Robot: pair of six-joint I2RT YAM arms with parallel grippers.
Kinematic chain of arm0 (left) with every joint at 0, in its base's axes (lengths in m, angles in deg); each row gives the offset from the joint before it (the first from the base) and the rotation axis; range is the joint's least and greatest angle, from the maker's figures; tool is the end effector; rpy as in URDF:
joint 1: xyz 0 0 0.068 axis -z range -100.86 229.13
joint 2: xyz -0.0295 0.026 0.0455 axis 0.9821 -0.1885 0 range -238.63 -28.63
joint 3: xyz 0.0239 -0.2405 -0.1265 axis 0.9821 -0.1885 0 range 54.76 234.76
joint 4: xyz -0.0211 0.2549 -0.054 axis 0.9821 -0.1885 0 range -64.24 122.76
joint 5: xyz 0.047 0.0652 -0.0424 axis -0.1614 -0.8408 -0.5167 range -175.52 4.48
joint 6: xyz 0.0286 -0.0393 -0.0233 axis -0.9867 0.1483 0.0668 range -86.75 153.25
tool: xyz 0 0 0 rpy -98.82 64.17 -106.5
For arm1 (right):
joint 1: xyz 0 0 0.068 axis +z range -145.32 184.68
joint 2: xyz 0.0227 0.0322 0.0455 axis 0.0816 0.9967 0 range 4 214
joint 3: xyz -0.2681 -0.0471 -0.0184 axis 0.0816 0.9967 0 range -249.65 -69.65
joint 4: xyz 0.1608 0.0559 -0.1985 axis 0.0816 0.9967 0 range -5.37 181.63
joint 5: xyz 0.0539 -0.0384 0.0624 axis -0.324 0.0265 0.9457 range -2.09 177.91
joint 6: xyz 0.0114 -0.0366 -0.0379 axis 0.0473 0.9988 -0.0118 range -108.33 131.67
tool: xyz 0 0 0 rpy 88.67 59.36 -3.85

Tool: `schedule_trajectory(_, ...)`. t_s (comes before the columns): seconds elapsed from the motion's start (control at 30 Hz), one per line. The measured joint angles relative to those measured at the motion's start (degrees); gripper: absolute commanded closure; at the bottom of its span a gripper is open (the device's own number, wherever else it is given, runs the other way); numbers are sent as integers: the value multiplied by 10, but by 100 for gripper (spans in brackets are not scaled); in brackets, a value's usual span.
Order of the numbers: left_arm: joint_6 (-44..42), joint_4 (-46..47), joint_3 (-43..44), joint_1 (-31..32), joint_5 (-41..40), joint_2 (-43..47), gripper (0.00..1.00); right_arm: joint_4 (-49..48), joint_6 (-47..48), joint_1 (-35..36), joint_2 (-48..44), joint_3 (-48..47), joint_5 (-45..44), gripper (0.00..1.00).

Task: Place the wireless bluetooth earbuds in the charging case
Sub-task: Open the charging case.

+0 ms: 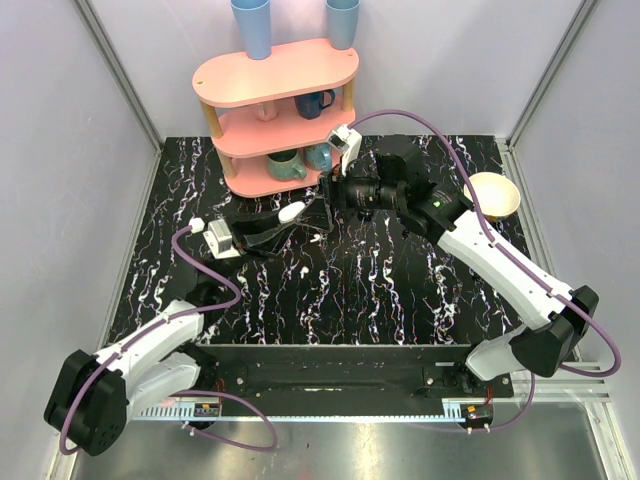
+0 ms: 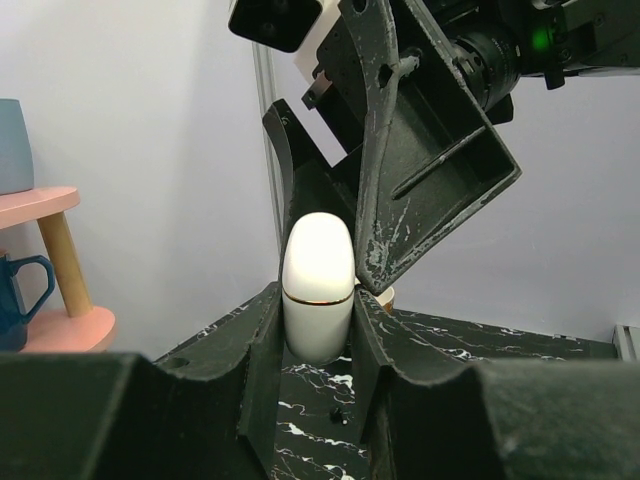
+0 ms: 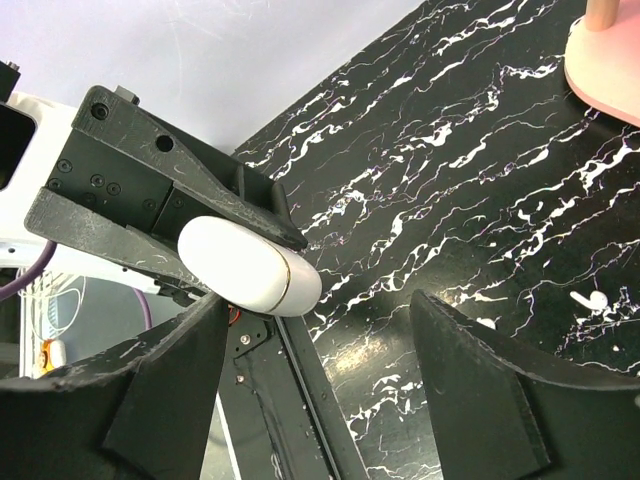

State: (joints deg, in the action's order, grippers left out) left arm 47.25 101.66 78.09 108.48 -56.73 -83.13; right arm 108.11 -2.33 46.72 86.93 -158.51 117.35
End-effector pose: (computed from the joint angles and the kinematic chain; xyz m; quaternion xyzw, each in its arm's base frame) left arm 0.1576 -0.1083 0.3173 0.2782 0.3930 -0.4229 0.7676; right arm 0.2298 0.2308 0.4288 -0.3346 0.7207 0.4495 0.4082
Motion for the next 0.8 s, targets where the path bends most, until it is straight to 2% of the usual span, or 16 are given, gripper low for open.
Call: schedule_trajectory(0.8,-23,-12,2,-2,18,23,100,-13,-67,-2,0,0,33,20)
